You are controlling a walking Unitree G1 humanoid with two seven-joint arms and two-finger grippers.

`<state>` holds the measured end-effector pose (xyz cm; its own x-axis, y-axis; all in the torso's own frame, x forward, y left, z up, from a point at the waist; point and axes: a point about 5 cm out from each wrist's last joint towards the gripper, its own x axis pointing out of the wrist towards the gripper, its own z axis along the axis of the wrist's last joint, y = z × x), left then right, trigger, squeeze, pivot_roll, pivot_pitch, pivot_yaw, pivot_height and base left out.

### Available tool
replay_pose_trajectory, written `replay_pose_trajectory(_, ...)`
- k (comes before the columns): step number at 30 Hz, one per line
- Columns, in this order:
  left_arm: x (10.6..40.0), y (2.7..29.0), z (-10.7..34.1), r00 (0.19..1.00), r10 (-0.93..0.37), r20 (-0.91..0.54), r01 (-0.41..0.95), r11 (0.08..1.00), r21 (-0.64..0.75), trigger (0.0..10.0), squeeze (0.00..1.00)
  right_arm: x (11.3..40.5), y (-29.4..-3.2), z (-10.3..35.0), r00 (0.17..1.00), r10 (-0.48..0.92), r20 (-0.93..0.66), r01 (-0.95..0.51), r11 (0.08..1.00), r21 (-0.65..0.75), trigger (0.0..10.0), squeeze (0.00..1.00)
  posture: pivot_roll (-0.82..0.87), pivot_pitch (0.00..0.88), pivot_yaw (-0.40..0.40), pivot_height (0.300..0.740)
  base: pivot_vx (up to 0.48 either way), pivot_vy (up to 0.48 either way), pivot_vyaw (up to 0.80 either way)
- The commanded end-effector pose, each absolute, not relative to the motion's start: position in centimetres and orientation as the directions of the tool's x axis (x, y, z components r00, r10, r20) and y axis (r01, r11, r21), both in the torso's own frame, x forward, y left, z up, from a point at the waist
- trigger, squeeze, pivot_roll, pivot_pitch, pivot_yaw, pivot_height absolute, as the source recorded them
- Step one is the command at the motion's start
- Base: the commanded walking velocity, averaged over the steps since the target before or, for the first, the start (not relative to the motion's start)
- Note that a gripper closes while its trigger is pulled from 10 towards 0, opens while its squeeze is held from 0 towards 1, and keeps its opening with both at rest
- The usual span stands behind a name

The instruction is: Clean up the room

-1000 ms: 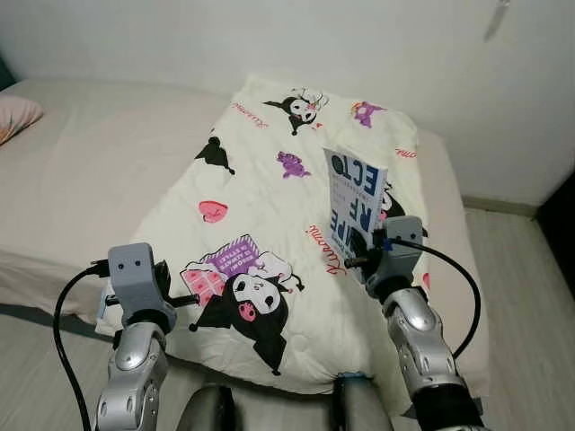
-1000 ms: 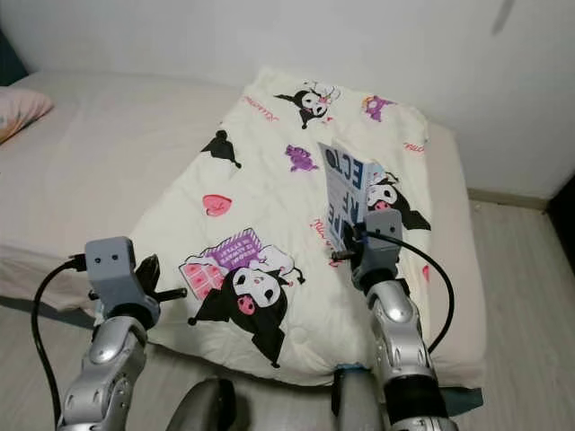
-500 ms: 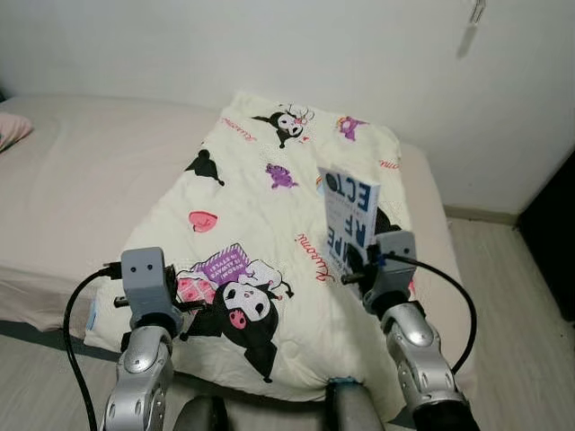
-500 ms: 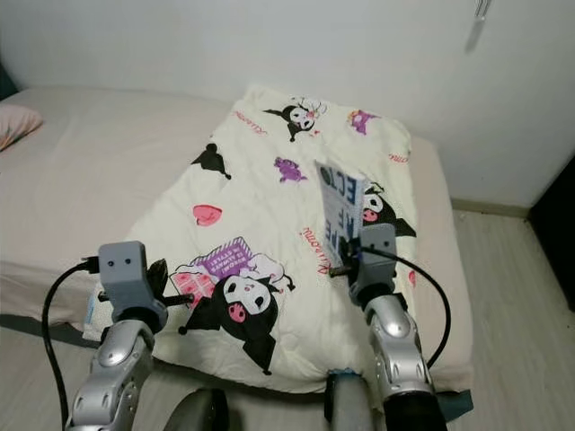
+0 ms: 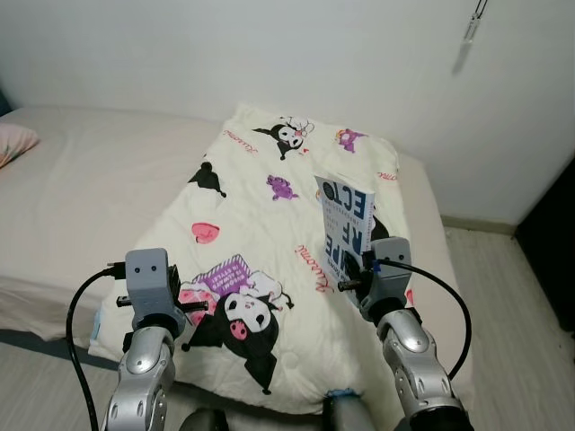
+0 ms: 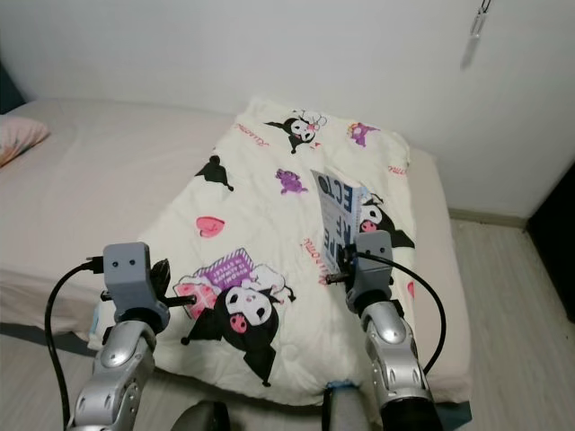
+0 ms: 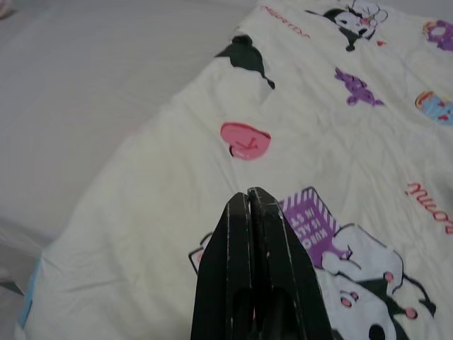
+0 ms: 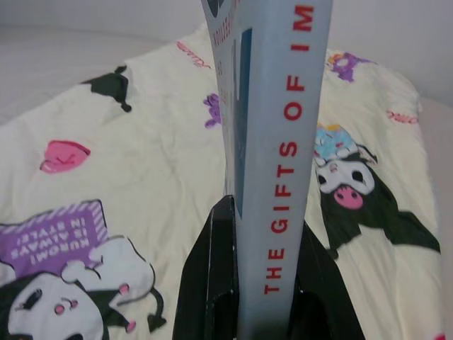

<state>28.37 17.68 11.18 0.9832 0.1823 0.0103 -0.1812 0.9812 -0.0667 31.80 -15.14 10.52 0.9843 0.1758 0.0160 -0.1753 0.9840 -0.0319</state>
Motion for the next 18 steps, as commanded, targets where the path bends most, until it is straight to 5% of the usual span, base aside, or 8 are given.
replay_pose_trajectory(1,28.15,17.99,11.03,0.982,0.188,0.014,-0.187,0.981,-0.043,10.0,0.0,31.83,-14.75,11.13,0.982,0.185,0.045,-0.184,0.983,-0.029,10.0,0.0,0.0,0.094,-0.036,0.674,0.0,0.0,0.0)
replay_pose_trajectory(18,27.76,17.93,10.93,0.979,0.202,0.017,-0.201,0.979,-0.041,10.0,0.0,31.69,-14.23,10.96,0.98,0.198,0.037,-0.197,0.98,-0.011,10.0,0.0,0.0,0.097,-0.038,0.724,0.0,0.0,0.0)
